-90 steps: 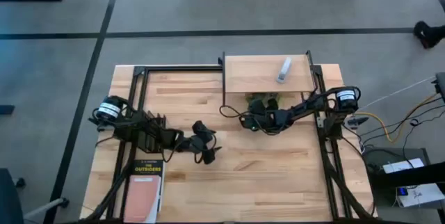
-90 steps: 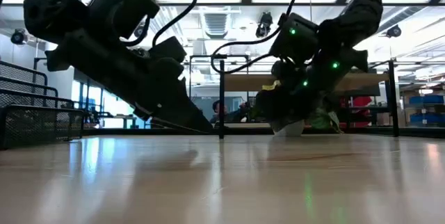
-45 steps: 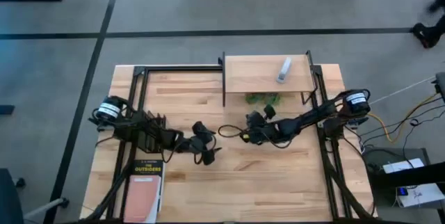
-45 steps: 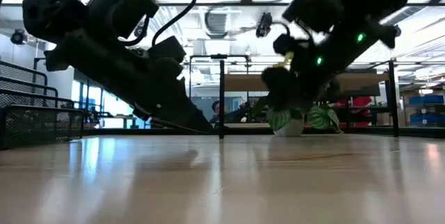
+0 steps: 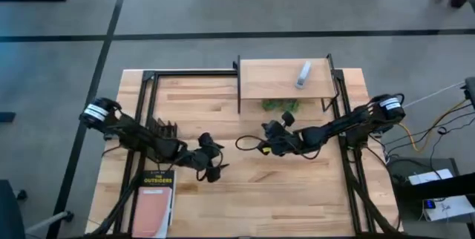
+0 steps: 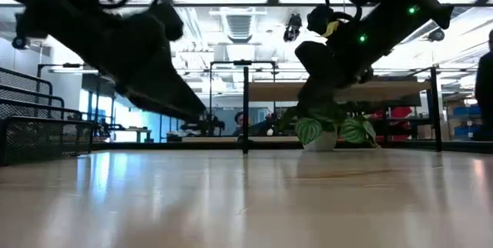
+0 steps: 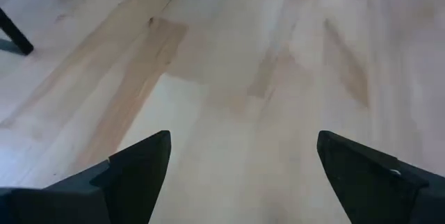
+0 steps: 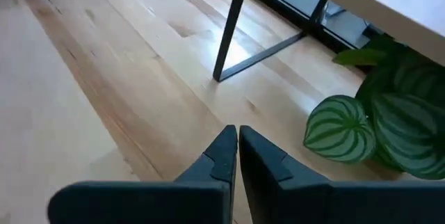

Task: Stock shelves
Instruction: Put the black desk organizer on the shelf

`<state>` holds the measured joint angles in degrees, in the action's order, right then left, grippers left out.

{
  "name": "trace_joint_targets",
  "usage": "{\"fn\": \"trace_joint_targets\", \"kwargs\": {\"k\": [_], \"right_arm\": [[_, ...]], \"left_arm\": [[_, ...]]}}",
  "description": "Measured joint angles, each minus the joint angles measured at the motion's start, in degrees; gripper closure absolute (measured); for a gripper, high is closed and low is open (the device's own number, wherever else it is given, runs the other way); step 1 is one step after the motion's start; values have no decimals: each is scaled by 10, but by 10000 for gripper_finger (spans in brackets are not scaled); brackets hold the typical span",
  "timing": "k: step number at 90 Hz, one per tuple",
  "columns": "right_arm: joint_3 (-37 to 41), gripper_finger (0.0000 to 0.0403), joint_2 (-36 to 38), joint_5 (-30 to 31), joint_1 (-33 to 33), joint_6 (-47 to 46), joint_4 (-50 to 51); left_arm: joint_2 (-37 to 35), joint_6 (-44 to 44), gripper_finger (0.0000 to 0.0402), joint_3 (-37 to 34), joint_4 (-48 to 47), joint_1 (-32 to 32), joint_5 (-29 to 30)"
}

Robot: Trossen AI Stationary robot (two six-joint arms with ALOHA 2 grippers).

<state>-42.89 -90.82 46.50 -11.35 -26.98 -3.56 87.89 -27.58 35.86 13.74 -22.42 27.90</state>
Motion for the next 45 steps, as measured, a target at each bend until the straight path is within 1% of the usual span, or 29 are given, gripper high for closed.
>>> {"fn": "trace_joint_targets", "kwargs": {"k": [8,17,33,45], "right_arm": [[0,401,-1,-1,0,-19,0],[0,401,0,-1,0,-28,-4],[0,401,0,-6,0,-29,-35],[0,401,-1,-7,0,-24,-45]], "left_arm": [[-32,-3,54,0,-35,-6,0],[-80,-28,54,0,-101,-9,-6],[-175,-94,54,0,-213,-9,-80],[-242,-169,54,0,-291,-10,-109]]}}
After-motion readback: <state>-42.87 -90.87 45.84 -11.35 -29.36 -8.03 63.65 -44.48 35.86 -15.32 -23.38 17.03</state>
